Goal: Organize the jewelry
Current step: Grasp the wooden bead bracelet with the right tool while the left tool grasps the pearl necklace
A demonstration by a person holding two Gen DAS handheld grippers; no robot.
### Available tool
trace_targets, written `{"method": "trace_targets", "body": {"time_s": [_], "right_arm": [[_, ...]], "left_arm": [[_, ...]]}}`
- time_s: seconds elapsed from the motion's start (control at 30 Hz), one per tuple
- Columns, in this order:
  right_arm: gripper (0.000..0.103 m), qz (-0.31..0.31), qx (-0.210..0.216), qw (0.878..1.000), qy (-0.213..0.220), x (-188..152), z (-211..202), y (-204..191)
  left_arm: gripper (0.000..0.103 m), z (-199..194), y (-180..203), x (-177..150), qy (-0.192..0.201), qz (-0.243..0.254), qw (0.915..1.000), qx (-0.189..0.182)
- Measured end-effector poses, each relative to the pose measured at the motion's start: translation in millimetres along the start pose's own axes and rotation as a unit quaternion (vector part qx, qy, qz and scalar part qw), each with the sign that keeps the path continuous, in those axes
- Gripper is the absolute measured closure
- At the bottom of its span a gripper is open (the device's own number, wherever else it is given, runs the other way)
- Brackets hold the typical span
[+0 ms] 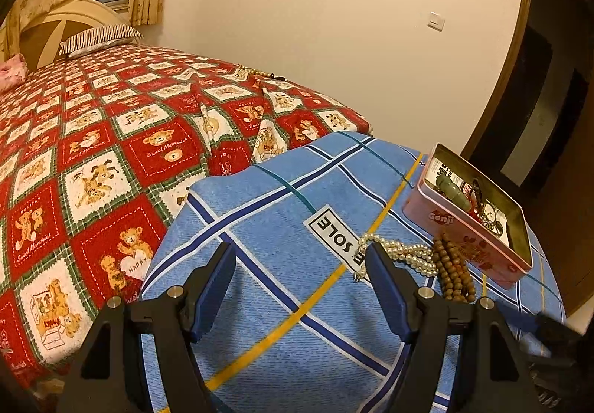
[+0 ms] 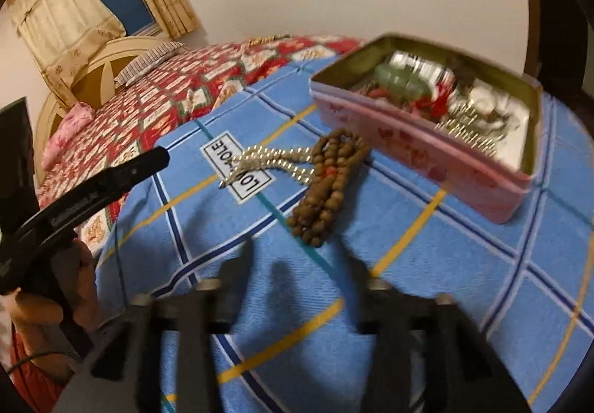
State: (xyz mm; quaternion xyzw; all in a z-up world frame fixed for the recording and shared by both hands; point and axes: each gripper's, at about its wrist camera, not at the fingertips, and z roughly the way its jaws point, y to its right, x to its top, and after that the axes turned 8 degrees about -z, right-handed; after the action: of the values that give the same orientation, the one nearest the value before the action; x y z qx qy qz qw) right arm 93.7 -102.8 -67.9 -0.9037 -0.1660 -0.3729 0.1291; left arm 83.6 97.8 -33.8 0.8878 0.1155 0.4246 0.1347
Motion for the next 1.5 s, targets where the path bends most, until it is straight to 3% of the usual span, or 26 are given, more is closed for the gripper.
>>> {"method": "trace_targets", "body": {"time_s": [0.13,0.3,0.47,0.5,0.6,0.67,0.77,0.9,1.07,1.23,1.37,1.43,1.5], "right_arm": [[0.036,0.010,-0.050,0.998,0.044,13,-10,8],[0.037,0.019,-0.080,0.997,0.009,31,28,12],[0.063,-0.009,-0.090,0.996,-0.025,31,48,7],[0.075,-0.012,-0.084,0.996,-0.026,31,47,7],[0.077,-0.007,-0.084,0.996,-0.015,27,37,11],[0.077,0.006,-0.075,0.997,0.020,26,19,17],[0.077,0.014,-0.076,0.994,0.078,24,-11,23],[0.077,0.037,-0.087,0.989,0.118,20,-30,33],[0.077,0.072,-0.094,0.985,0.128,20,-34,49],[0.077,0.095,-0.088,0.984,0.123,21,-34,61],[0.077,0.108,-0.084,0.983,0.125,20,-36,68],[0.077,0.110,-0.084,0.982,0.127,19,-37,69],[0.077,0.111,-0.087,0.982,0.128,18,-38,70]], "left_arm": [[0.031,0,6,-2,0.001,0.017,0.9998,0.006],[0.031,-5,12,-5,0.008,0.037,0.9993,0.006],[0.031,-1,14,-8,-0.014,0.041,0.9990,-0.008],[0.031,0,15,-9,-0.021,0.042,0.9989,-0.011],[0.031,0,19,-9,-0.024,0.054,0.9978,-0.028],[0.029,-2,27,-8,-0.015,0.075,0.9965,-0.035],[0.024,-1,50,-5,0.000,0.139,0.9885,-0.060],[0.024,16,75,-2,-0.003,0.218,0.9724,-0.082],[0.024,49,105,-10,-0.055,0.340,0.9339,-0.095],[0.024,74,109,-17,-0.105,0.406,0.9036,-0.085],[0.025,81,107,-12,-0.134,0.397,0.9021,-0.104],[0.026,85,101,-7,-0.152,0.365,0.9110,-0.117],[0.037,89,93,-4,-0.177,0.320,0.9202,-0.140]]}}
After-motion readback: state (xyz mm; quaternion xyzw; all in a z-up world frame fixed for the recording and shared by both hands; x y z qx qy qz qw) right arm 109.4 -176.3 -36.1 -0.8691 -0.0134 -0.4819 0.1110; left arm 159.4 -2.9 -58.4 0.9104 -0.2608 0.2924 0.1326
